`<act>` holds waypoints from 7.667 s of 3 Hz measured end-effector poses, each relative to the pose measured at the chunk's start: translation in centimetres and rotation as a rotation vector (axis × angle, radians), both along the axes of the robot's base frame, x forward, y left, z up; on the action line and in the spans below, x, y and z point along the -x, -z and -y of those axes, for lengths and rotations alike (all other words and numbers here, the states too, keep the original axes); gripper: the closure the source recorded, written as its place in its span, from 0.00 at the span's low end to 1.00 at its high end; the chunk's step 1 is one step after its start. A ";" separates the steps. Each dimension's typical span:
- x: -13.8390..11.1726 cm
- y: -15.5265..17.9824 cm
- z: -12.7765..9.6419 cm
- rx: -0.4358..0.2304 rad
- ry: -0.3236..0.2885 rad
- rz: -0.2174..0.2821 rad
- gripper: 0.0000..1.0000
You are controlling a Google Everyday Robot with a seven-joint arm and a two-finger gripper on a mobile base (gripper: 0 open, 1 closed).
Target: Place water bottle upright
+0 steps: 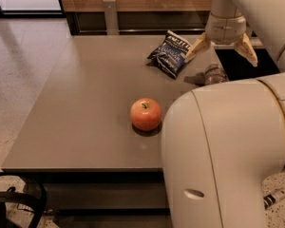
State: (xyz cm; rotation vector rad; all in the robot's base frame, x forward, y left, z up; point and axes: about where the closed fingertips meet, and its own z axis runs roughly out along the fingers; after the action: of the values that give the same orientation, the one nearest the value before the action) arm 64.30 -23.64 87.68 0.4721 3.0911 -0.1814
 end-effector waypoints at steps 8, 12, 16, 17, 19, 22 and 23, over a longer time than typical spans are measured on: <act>2.3 2.4 1.1 -0.157 0.013 0.030 0.00; 1.6 5.5 1.0 -0.197 -0.026 0.021 0.38; 1.1 5.8 0.9 -0.197 -0.025 0.031 1.00; 1.0 5.7 0.9 -0.196 -0.023 0.037 1.00; 0.6 0.5 4.3 -0.249 -0.022 0.225 1.00; -1.6 -8.9 7.2 -0.278 -0.255 0.601 1.00; -1.5 -10.9 6.8 -0.258 -0.405 0.715 1.00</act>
Offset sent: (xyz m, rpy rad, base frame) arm -0.0781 -0.0472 0.0292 0.0349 0.0612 -0.2032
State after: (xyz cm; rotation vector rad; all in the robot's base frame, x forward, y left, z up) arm 65.81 -30.43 98.60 -0.0944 2.4270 0.3231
